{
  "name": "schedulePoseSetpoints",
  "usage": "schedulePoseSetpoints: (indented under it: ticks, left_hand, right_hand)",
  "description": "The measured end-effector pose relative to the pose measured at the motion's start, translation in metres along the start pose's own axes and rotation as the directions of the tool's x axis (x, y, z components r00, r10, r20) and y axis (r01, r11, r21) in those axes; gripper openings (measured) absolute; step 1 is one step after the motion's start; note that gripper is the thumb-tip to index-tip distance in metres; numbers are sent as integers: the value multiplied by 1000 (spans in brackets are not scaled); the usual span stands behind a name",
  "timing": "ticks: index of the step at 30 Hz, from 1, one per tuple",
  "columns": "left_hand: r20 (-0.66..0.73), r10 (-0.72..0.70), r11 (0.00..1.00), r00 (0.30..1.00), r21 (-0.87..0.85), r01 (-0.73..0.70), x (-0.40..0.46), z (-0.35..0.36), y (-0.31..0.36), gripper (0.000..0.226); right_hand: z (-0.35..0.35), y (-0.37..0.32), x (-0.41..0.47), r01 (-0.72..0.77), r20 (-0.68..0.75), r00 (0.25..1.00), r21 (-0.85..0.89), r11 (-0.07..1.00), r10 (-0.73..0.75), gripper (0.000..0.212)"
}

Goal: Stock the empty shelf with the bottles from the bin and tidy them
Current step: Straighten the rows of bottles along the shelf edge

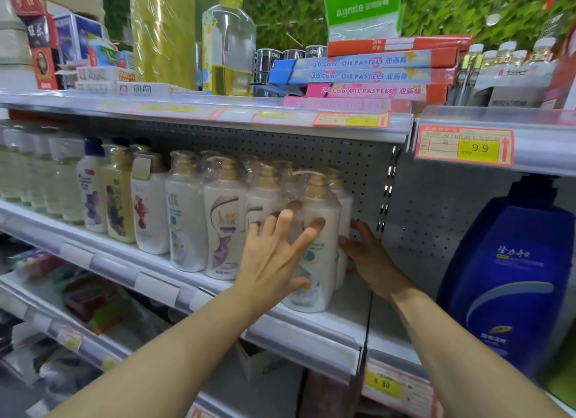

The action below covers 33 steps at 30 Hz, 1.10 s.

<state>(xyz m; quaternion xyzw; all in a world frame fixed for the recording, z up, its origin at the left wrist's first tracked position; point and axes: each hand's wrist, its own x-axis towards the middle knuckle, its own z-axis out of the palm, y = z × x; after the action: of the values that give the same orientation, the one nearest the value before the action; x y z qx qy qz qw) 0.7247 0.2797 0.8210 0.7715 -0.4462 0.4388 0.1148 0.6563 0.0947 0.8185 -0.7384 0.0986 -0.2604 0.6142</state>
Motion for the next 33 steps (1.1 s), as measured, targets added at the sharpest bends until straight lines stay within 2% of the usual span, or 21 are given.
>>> schedulePoseSetpoints:
  ticks: [5, 8, 10, 12, 14, 18, 24, 28, 31, 33]
  left_hand:
    - [-25, -10, 1000, 1000, -18, 10, -7, 3, 0, 111]
    - [-41, -35, 999, 999, 14, 36, -16, 4, -9, 111]
    - [-45, -88, 995, 995, 31, 90, -23, 4, -17, 110]
    - [-18, -141, 989, 990, 36, 141, -30, 6, -23, 109]
    - [42, -165, 986, 985, 45, 163, -36, 7, -28, 111]
    - [145, -195, 980, 970, 63, 188, -37, 4, -37, 113]
    - [173, -193, 980, 966, 76, 183, -35, 7, -47, 117]
    - [123, -158, 985, 980, 93, 147, -36, 10, -54, 113]
    - [29, -160, 984, 987, 86, 157, -41, 14, -64, 102]
    - [-11, -194, 976, 981, 94, 194, -45, 16, -76, 102]
  right_hand:
    - [5, -7, -11, 2, 47, 999, -53, 999, 1, 46]
    - [5, -11, -21, -32, 13, 999, 31, 999, 32, 51]
    - [2, -11, -27, -45, 42, 998, 79, 996, 42, 65]
    - [3, -10, -34, -29, 101, 994, 10, 1000, 28, 88]
    - [6, -7, -35, -22, 88, 996, -39, 999, 26, 95]
    - [11, -2, -31, -19, 7, 1000, -68, 997, 20, 91]
    - [13, -2, -30, -29, -15, 1000, -122, 992, 27, 93]
    - [18, -9, -37, -25, -57, 998, -157, 987, 16, 89]
    - [26, -19, -49, -19, -118, 993, -242, 970, -10, 93]
    - [34, -23, -55, -47, -168, 986, -339, 940, -11, 82]
